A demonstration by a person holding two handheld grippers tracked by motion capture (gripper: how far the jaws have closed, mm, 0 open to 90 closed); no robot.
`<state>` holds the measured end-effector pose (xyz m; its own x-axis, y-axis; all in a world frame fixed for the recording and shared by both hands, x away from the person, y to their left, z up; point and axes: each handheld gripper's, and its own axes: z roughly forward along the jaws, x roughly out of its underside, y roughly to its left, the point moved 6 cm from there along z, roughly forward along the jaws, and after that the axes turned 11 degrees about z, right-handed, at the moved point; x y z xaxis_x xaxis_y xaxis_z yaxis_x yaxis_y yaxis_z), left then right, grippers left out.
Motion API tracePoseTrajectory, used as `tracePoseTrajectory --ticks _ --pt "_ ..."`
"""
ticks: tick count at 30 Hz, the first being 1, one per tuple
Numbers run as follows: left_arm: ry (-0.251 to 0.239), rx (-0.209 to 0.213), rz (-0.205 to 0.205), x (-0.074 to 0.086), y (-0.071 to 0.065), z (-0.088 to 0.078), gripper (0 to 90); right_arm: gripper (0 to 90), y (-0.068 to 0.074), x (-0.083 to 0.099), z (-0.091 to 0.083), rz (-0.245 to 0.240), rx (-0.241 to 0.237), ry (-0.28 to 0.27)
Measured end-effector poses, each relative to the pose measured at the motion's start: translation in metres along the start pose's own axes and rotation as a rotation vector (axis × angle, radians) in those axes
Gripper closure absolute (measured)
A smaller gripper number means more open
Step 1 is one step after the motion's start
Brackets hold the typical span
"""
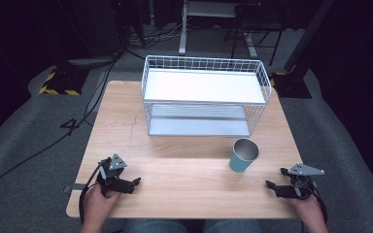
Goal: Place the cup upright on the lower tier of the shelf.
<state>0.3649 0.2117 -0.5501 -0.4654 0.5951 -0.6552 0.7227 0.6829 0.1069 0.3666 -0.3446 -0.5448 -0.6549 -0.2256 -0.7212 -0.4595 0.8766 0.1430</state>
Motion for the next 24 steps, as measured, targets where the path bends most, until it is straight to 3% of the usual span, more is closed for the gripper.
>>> tracePoseTrajectory --ticks 18,24 --pt "0.000 -0.002 -0.002 0.000 0.000 0.000 1.2 15.6 0.001 -0.004 -0.003 0.047 0.002 -0.003" --pt "-0.001 -0.006 -0.006 -0.001 0.001 0.001 1.2 15.5 0.013 -0.012 -0.008 0.020 -0.018 -0.016"
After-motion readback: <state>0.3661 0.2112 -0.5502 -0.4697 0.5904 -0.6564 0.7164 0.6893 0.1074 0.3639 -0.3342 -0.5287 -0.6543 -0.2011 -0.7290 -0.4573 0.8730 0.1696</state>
